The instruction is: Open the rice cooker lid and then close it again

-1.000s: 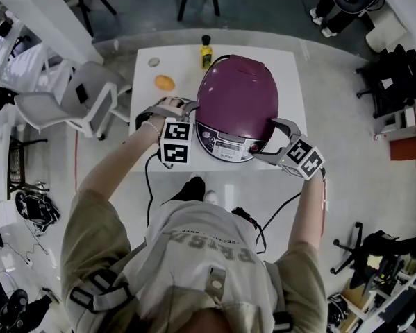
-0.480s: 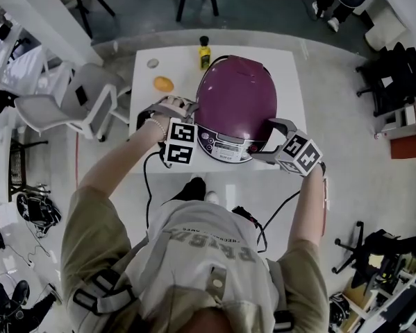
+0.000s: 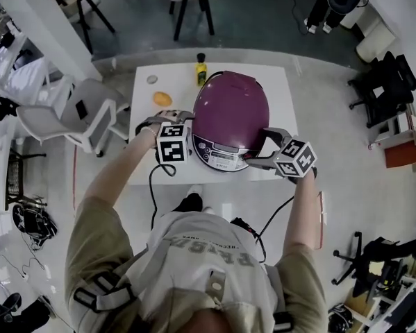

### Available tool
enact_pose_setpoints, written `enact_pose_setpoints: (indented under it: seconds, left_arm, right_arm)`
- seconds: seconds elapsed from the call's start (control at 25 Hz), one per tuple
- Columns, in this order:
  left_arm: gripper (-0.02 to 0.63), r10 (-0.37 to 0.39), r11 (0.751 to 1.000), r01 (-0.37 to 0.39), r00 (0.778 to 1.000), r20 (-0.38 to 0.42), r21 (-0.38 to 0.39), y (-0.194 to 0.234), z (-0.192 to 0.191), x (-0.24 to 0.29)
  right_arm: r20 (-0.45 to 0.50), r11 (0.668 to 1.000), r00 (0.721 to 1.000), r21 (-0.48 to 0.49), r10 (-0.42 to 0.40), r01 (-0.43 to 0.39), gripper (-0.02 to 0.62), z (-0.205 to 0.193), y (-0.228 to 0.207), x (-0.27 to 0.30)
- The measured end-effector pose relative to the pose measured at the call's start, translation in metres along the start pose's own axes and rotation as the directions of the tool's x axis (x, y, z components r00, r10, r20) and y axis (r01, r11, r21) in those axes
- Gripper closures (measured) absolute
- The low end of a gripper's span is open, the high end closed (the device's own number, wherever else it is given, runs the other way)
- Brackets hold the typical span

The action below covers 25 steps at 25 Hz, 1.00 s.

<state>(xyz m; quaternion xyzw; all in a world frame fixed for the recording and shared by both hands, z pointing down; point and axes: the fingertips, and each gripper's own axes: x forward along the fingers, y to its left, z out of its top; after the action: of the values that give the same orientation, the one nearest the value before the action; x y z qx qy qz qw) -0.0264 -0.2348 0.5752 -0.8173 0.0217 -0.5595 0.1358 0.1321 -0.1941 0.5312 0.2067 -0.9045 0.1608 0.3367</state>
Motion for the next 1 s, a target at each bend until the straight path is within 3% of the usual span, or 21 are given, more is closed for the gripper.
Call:
enact_pose_setpoints:
  seconds: [0.08,0.12,0.2,0.28,0.36,0.44,0.56,0.6,0.68,0.76,0.8,0.88,0.92,0.96,1.0]
  left_arm:
    - [0.132,0.03,0.995,-0.022,0.996,0.082,-0.101,0.008,0.008,-0.013]
    - [0.133,0.057,0.988,-0.037,0.99,0.126,-0.153,0.014,0.012,-0.022]
    - [0.135,0.129,0.962,-0.068,0.967,0.219,-0.265,0.025,0.021,-0.04]
    - [0.135,0.236,0.911,-0.094,0.917,0.321,-0.403,0.036,0.035,-0.06]
    - [0.137,0.375,0.834,-0.116,0.836,0.401,-0.539,0.049,0.049,-0.085]
    - [0.137,0.515,0.749,-0.14,0.739,0.435,-0.648,0.061,0.059,-0.109]
    - [0.137,0.695,0.619,-0.227,0.604,0.39,-0.752,0.068,0.065,-0.141]
    - [0.144,0.744,0.578,-0.268,0.561,0.363,-0.771,0.069,0.066,-0.15]
    - [0.212,0.803,0.519,-0.311,0.497,0.329,-0.796,0.064,0.07,-0.163]
    - [0.222,0.842,0.463,-0.32,0.45,0.298,-0.827,0.057,0.07,-0.173]
    - [0.269,0.872,0.415,-0.335,0.411,0.265,-0.846,0.054,0.066,-0.181]
    - [0.512,0.933,0.295,-0.38,0.311,0.179,-0.877,0.048,0.053,-0.199]
    - [0.563,0.95,0.256,-0.392,0.273,0.154,-0.884,0.045,0.049,-0.206]
    - [0.593,0.957,0.241,-0.388,0.25,0.15,-0.89,0.042,0.048,-0.21]
    - [0.595,0.958,0.242,-0.373,0.236,0.161,-0.896,0.039,0.048,-0.213]
  right_arm:
    - [0.162,0.997,0.984,0.035,-0.074,0.069,0.13,0.019,-0.005,-0.013]
    - [0.253,0.992,0.959,0.05,-0.126,0.117,0.13,0.031,-0.007,-0.023]
    - [0.402,0.971,0.884,0.08,-0.238,0.225,0.13,0.051,-0.009,-0.044]
    - [0.475,0.937,0.812,0.092,-0.34,0.338,0.13,0.061,-0.006,-0.059]
    - [0.518,0.9,0.748,0.116,-0.415,0.419,0.13,0.067,-0.001,-0.069]
    - [0.551,0.864,0.681,0.177,-0.483,0.471,0.132,0.073,0.002,-0.079]
    - [0.591,0.802,0.562,0.282,-0.578,0.527,0.143,0.08,0.01,-0.097]
    - [0.603,0.78,0.523,0.307,-0.603,0.545,0.177,0.082,0.014,-0.104]
    - [0.617,0.733,0.448,0.342,-0.647,0.588,0.275,0.087,0.02,-0.118]
    - [0.635,0.697,0.38,0.371,-0.673,0.614,0.318,0.092,0.029,-0.13]
    - [0.645,0.682,0.347,0.386,-0.681,0.621,0.335,0.095,0.034,-0.136]
    - [0.654,0.648,0.289,0.408,-0.699,0.643,0.41,0.098,0.045,-0.145]
    - [0.653,0.629,0.268,0.412,-0.708,0.659,0.428,0.099,0.048,-0.148]
    - [0.649,0.611,0.251,0.414,-0.718,0.675,0.452,0.1,0.051,-0.15]
    - [0.644,0.59,0.234,0.415,-0.728,0.692,0.478,0.099,0.053,-0.152]
